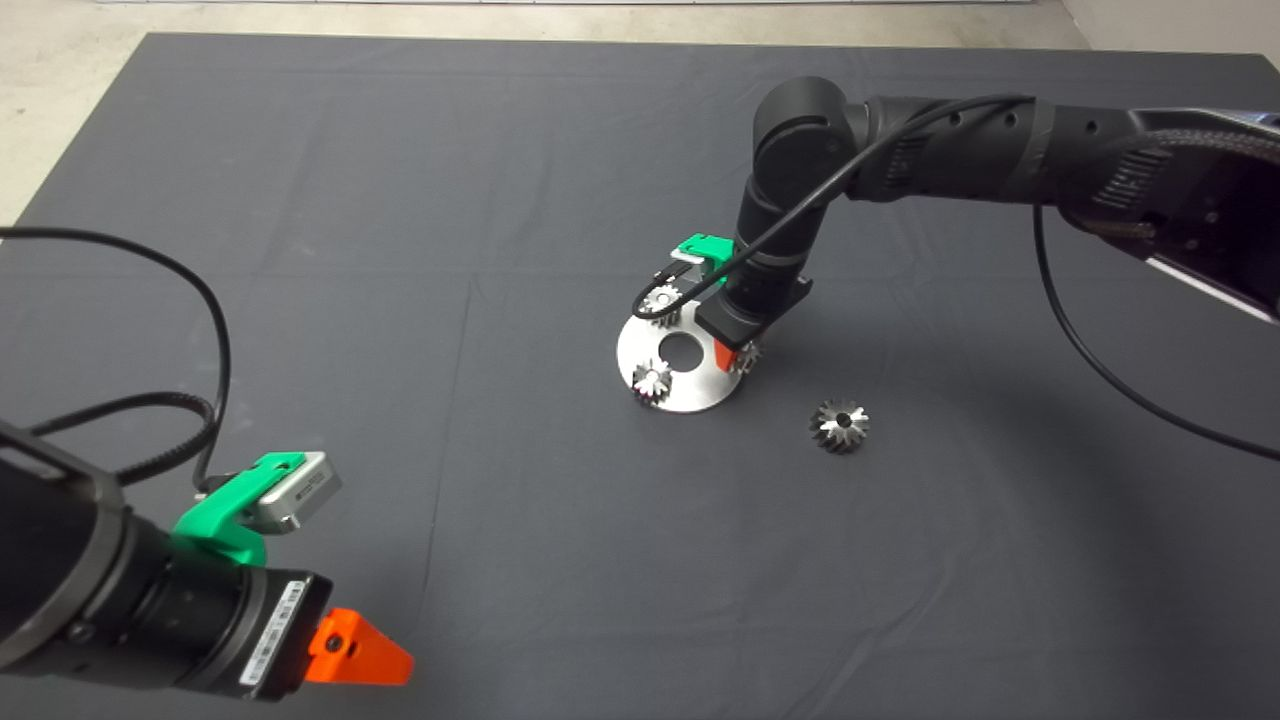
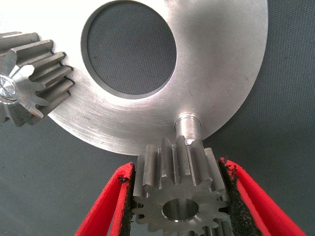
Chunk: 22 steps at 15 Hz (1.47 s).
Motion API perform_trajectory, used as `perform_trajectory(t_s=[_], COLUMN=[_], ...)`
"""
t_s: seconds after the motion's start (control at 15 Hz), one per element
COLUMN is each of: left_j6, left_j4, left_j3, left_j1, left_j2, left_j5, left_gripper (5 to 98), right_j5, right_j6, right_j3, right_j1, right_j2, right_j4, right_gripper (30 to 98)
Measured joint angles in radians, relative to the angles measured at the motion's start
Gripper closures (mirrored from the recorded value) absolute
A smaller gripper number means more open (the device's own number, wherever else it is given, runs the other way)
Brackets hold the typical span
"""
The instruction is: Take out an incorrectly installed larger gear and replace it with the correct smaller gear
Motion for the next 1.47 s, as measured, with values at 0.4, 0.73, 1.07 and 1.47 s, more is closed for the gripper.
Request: perform_trajectory(t_s=[0.4, 0.73, 1.07, 1.47], left_j6=[0.000, 0.000, 0.000, 0.000], left_j4=[0.000, 0.000, 0.000, 0.000], left_j3=[0.000, 0.000, 0.000, 0.000], left_j1=[0.000, 0.000, 0.000, 0.000], left_j2=[-0.003, -0.002, -0.002, 0.000], left_j5=[0.000, 0.000, 0.000, 0.000], left_gripper=[5.9, 5.9, 5.9, 5.9], right_j5=[0.000, 0.000, 0.000, 0.000], right_j6=[0.000, 0.001, 0.003, 0.003], right_j3=[0.000, 0.000, 0.000, 0.001], right_j1=[0.000, 0.003, 0.007, 0.005], right_j2=[0.000, 0.000, 0.003, 0.018], right_j4=[-0.012, -0.021, -0.045, -0.065], right_gripper=[86.4, 86.3, 86.3, 86.4])
